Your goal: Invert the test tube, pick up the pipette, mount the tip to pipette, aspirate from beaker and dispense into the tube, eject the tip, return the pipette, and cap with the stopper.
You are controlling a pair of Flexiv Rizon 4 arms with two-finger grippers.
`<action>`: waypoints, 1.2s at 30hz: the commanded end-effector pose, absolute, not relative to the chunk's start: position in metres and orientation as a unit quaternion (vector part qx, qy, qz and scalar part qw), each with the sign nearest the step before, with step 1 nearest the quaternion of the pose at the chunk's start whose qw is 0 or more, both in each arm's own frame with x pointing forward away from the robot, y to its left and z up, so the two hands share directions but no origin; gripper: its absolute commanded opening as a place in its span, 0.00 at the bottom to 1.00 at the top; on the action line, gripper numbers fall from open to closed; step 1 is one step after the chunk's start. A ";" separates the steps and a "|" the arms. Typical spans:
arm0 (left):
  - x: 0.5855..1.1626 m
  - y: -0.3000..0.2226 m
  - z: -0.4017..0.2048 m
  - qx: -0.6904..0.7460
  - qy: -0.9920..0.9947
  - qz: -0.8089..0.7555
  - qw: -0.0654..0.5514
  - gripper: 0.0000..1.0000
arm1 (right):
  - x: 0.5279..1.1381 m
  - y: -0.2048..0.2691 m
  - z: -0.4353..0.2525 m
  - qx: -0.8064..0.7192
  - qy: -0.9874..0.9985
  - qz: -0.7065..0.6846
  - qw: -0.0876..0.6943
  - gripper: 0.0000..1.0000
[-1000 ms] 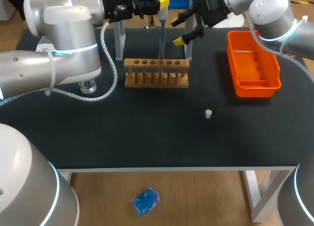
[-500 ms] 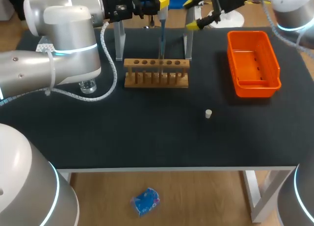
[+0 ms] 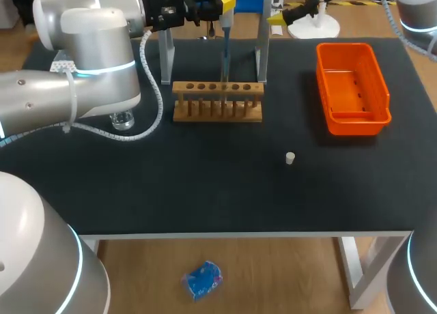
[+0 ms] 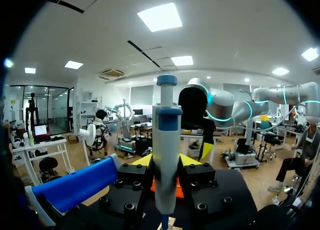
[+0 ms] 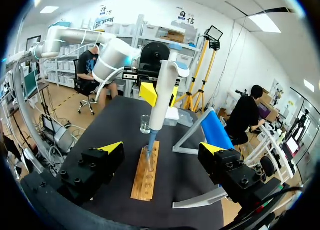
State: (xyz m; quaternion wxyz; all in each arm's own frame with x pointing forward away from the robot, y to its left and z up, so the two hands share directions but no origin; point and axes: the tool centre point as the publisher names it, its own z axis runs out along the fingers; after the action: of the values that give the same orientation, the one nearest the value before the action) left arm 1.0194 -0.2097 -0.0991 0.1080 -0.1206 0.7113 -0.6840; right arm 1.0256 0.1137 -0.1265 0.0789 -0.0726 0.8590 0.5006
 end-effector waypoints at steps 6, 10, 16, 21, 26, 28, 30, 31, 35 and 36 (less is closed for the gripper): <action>1.019 -0.210 -0.099 -0.122 0.710 -0.684 0.110 0.00 | 1.026 0.113 -0.123 -0.076 0.859 0.501 0.074 1.00; 1.019 -0.210 -0.099 -0.122 0.710 -0.684 0.110 0.00 | 1.032 0.107 -0.104 -0.089 0.854 0.511 0.044 1.00; 1.019 -0.210 -0.099 -0.122 0.710 -0.684 0.110 0.00 | 1.036 0.099 -0.066 -0.100 0.841 0.531 0.029 1.00; 1.019 -0.210 -0.099 -0.122 0.710 -0.684 0.110 0.00 | 1.037 0.109 -0.041 -0.123 0.838 0.532 0.006 1.00; 1.019 -0.210 -0.099 -0.122 0.710 -0.684 0.110 0.00 | 1.039 0.123 -0.020 -0.125 0.840 0.528 -0.007 1.00; 1.019 -0.210 -0.099 -0.122 0.710 -0.684 0.110 0.00 | 1.038 0.129 -0.014 -0.121 0.838 0.532 -0.016 1.00; 1.019 -0.210 -0.099 -0.122 0.710 -0.684 0.110 0.00 | 1.037 0.134 -0.007 -0.125 0.831 0.542 -0.033 1.00; 1.019 -0.210 -0.099 -0.122 0.710 -0.684 0.110 0.00 | 1.035 0.137 -0.003 -0.123 0.828 0.545 -0.042 1.00; 1.019 -0.210 -0.099 -0.122 0.710 -0.684 0.110 0.00 | 1.031 0.142 0.014 -0.135 0.820 0.552 -0.067 1.00; 1.019 -0.210 -0.099 -0.122 0.710 -0.684 0.110 0.00 | 1.030 0.143 0.018 -0.141 0.820 0.550 -0.072 1.00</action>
State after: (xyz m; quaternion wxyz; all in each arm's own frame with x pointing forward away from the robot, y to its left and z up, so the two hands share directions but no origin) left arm 1.0194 -0.2097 -0.0991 0.1080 -0.1206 0.7113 -0.6840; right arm 1.0244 0.1430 0.0092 -0.0284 -0.1093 0.8179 0.5641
